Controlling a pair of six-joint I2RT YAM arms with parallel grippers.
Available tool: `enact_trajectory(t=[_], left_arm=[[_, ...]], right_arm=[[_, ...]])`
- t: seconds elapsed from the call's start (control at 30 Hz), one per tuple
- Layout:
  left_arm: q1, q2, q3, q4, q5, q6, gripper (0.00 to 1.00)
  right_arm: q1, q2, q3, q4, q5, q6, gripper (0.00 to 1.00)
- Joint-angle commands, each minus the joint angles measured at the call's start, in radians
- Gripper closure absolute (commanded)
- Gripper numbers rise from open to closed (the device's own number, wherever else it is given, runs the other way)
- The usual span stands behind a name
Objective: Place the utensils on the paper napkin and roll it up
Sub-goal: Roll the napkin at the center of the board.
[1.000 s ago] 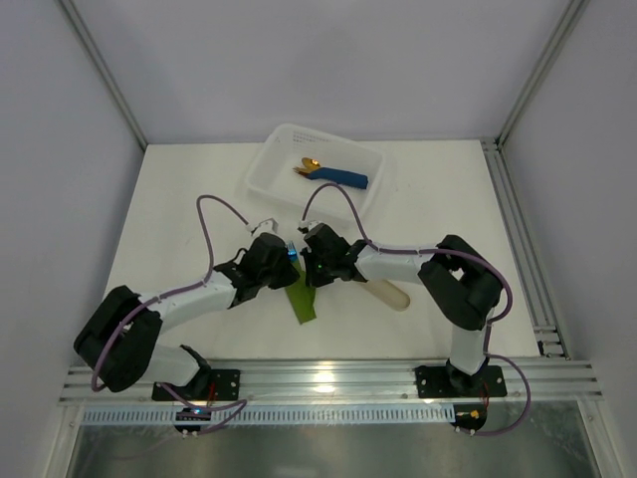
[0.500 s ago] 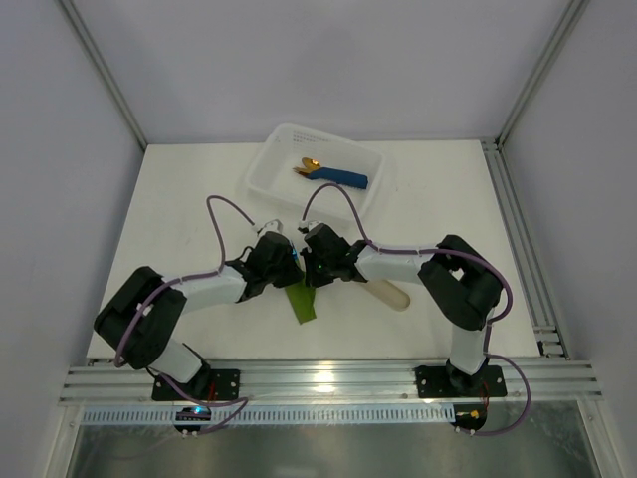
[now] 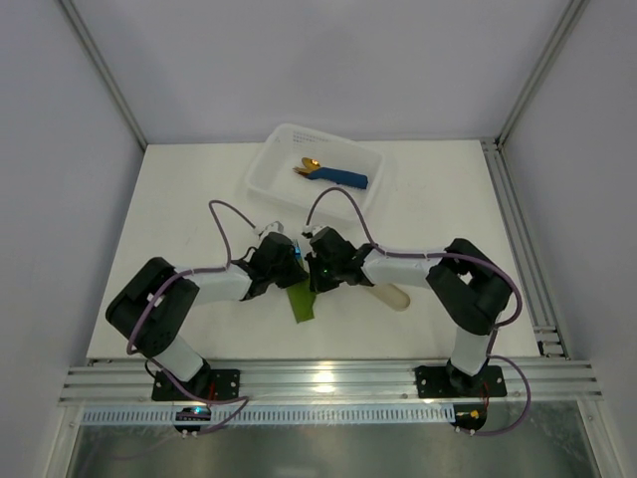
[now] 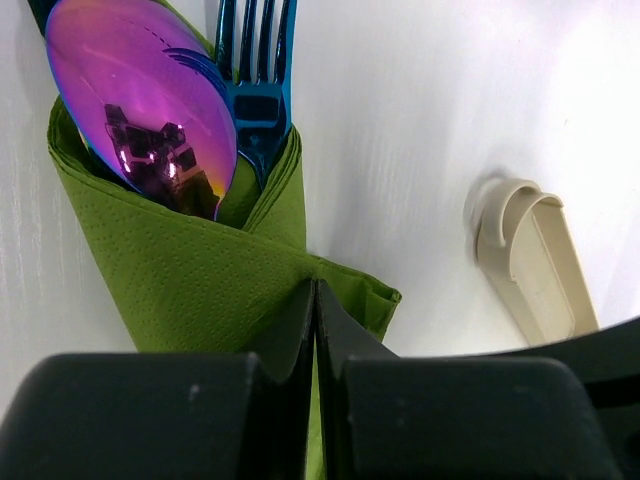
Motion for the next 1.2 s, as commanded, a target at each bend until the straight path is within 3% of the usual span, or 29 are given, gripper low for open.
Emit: enact_trajectory(t=[0.0, 0.3, 0.53, 0.87, 1.17], left_arm=[[0.007, 0.045, -0.014, -0.062, -0.018, -0.006, 1.0], [0.008, 0.025, -0.037, -0.067, -0.01, -0.022, 1.0], [0.008, 0.031, -0.035, -0.06, 0.0, -0.025, 1.0], [0.007, 0.039, -0.035, -0.051, 0.013, -0.029, 1.0], [0.007, 0.025, -0.05, -0.048, 0.0, -0.034, 1.0]], right_arm=[[0.005, -0.081, -0.044, -0.029, -0.056, -0.023, 0.95], [0.008, -0.189, -0.147, 0.095, -0.227, -0.009, 0.96], [0.008, -0.154, -0.138, 0.182, -0.335, 0.003, 0.96], [0.007, -0.071, -0.155, 0.242, -0.393, 0.019, 0.96], [0.007, -0.092, -0.266, 0.282, -0.395, 0.029, 0.96]])
